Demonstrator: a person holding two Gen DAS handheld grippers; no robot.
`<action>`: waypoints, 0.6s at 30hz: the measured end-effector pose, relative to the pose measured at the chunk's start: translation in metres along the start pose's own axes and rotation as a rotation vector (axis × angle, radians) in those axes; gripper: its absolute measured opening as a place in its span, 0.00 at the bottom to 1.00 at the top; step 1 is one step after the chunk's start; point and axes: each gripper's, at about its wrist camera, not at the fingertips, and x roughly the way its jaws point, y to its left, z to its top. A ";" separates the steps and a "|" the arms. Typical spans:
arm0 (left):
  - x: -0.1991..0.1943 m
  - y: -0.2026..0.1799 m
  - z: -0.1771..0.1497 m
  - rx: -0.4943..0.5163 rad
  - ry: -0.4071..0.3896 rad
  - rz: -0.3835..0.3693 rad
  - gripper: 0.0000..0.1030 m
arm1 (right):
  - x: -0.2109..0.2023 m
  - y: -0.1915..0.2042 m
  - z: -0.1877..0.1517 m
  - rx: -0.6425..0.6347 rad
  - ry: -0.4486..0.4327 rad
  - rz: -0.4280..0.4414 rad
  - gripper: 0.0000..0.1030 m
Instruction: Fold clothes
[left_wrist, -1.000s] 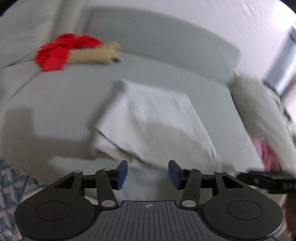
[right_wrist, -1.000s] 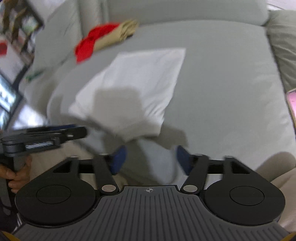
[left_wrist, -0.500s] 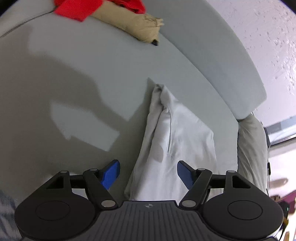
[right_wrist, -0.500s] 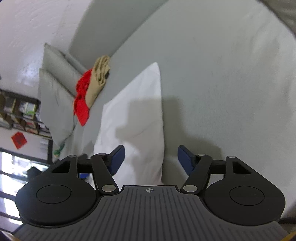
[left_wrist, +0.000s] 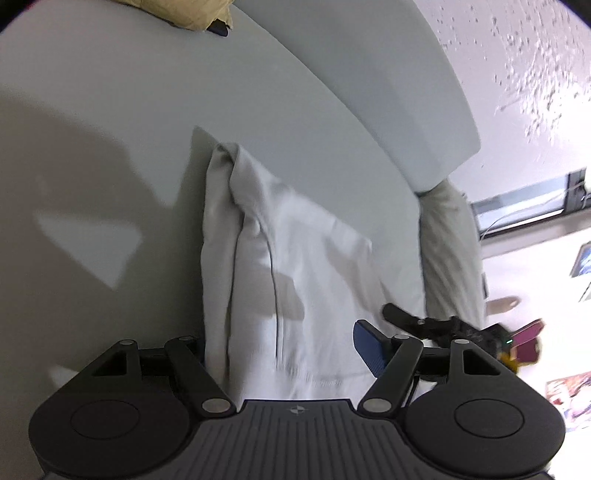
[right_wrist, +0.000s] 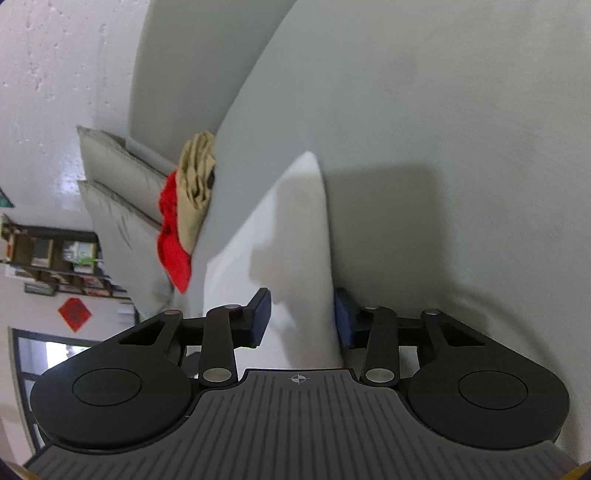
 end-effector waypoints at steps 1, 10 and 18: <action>0.003 0.001 0.002 -0.010 -0.012 -0.002 0.63 | 0.006 0.001 0.003 -0.001 -0.006 0.015 0.41; -0.010 -0.049 -0.019 0.103 -0.145 0.165 0.07 | 0.021 0.025 -0.003 -0.104 -0.121 -0.078 0.05; -0.061 -0.196 -0.129 0.647 -0.389 0.253 0.06 | -0.076 0.113 -0.080 -0.404 -0.364 -0.109 0.05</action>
